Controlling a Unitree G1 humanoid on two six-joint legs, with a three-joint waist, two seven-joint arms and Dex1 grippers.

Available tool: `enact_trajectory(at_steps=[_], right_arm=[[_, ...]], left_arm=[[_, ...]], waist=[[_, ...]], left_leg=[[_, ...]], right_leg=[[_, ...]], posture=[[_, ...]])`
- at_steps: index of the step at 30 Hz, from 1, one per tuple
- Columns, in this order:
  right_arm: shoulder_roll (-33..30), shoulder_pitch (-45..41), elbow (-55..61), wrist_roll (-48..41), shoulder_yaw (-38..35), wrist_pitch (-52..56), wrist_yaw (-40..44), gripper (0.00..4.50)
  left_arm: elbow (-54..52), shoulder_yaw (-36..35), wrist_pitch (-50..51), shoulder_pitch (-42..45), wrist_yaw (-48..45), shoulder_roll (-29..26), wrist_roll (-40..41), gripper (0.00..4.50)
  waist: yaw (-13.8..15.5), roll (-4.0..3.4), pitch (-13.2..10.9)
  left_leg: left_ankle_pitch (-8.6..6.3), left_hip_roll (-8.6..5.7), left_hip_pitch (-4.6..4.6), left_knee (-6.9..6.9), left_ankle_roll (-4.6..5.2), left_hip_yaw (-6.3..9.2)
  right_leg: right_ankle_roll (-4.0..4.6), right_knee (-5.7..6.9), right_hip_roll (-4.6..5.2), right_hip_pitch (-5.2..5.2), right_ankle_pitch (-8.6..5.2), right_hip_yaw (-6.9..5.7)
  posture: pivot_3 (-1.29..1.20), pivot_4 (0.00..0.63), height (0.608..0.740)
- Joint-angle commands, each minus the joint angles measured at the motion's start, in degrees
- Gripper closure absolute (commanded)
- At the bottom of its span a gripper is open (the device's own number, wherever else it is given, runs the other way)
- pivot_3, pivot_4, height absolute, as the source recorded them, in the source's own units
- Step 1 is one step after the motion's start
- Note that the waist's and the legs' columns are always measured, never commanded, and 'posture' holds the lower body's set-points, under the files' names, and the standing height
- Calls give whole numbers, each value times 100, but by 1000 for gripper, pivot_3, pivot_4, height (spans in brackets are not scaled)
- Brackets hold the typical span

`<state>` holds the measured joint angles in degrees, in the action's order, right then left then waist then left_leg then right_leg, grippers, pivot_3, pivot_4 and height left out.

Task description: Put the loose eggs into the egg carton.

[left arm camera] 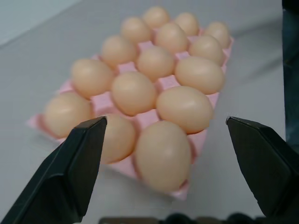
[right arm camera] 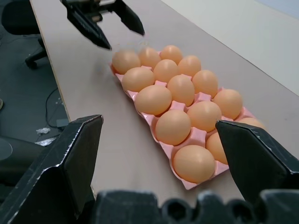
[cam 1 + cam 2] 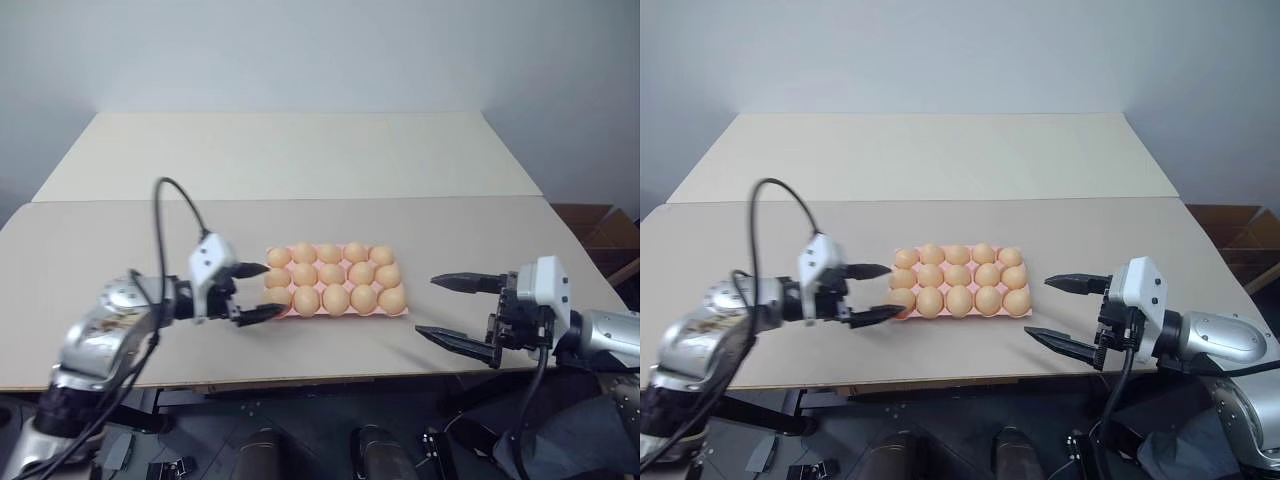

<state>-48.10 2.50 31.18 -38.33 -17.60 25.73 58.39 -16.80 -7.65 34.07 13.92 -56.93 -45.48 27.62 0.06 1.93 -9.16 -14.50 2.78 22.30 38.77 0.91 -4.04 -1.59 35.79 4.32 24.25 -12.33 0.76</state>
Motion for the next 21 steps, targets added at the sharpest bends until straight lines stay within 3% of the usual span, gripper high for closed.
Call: enact_trajectory(at_steps=[1,8,12,21], right_arm=[[-34,-32,127,-34,-187,-145,-14,0],[-117,-275,-174,31,-73,-150,105,0],[-141,-363,-321,72,-27,-202,220,0],[-130,-631,-595,174,123,-234,370,0]], left_arm=[[58,-1013,-269,-429,-190,-311,252,31],[263,-2602,-609,-2020,-1140,-687,594,31],[-49,-3149,-506,-2606,-1235,-619,852,31],[-647,-3334,-295,-3084,-855,-420,1198,31]], waist=[[-13,0,0],[-8,0,0],[31,0,0],[57,0,0]], left_leg=[[0,1,-1,-1,0,0],[-1,3,-2,0,-1,-10],[-1,5,-1,-1,-2,-10],[-1,7,-3,-1,-2,-12]], right_leg=[[-1,0,0,0,-1,0],[33,-1,7,2,-26,-1],[48,0,8,3,-35,-5],[45,1,6,3,-38,-4]], posture=[[0,150,740],[0,150,740],[0,150,740],[0,150,740]])
